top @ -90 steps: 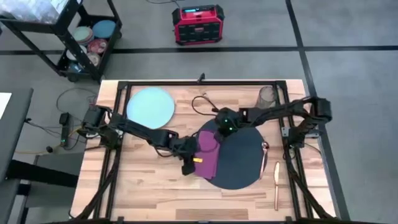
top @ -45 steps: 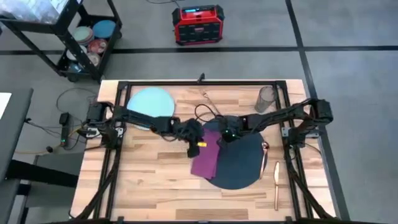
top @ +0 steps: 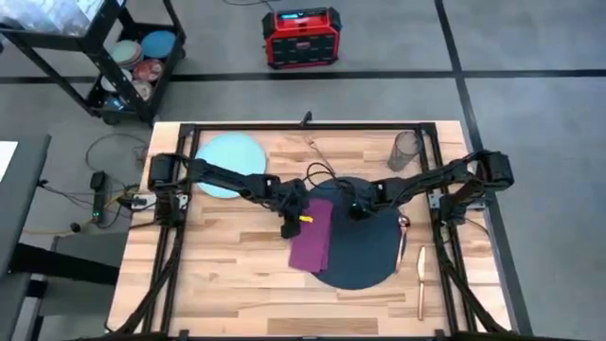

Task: Set table place
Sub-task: Fold the pink table napkin

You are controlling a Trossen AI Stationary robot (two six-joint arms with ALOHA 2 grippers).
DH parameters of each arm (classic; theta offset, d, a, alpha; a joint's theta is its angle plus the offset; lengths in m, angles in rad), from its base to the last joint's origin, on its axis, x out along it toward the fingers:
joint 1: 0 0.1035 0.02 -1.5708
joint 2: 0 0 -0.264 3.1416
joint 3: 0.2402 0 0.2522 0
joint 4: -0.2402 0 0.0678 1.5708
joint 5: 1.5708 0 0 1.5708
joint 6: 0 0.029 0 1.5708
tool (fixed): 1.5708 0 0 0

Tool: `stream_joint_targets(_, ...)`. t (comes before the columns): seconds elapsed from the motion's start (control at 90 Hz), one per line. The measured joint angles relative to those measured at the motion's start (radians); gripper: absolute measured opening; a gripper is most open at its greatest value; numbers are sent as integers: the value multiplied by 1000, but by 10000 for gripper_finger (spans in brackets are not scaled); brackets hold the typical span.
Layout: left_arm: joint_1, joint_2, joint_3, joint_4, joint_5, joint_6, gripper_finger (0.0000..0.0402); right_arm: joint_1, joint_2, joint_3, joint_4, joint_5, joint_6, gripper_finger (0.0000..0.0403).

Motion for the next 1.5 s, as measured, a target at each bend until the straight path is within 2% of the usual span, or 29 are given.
stream_joint_targets(0.233,-32,-86,-32,-296,-11,-33,0,-30,0,-15,14,-35,0,0)
stream_joint_targets(0.422,-146,-204,-155,-429,-15,-151,0,-40,1,-16,13,-45,-26,0)
stream_joint_targets(0.556,-264,-333,-259,-468,-7,-320,0,-42,2,-17,27,-51,-29,0)
stream_joint_targets(0.633,-327,-431,-279,-495,-20,-453,0,-35,-19,-16,43,-46,-42,0)
stream_joint_targets(0.756,-406,-596,-280,-416,-159,-673,0,14,-73,18,92,-43,-121,0)
stream_joint_targets(0.844,-445,-659,-277,-359,-236,-777,0,49,-88,56,218,-126,-185,0)
stream_joint_targets(0.956,-482,-647,-279,-430,-274,-895,0,65,-6,102,312,-219,-207,0)
stream_joint_targets(1.133,-554,-554,-303,-481,-273,-1077,0,54,185,252,335,-334,-256,0)
stream_joint_targets(1.189,-583,-530,-305,-406,-281,-1104,0,50,233,307,342,-370,-279,0)
stream_joint_targets(1.356,-621,-447,-309,-18,-335,-1059,0,5,350,471,296,-462,-335,0)
stream_joint_targets(1.5,-588,-301,-309,37,-341,-1058,0,-30,360,546,147,-418,-390,0)
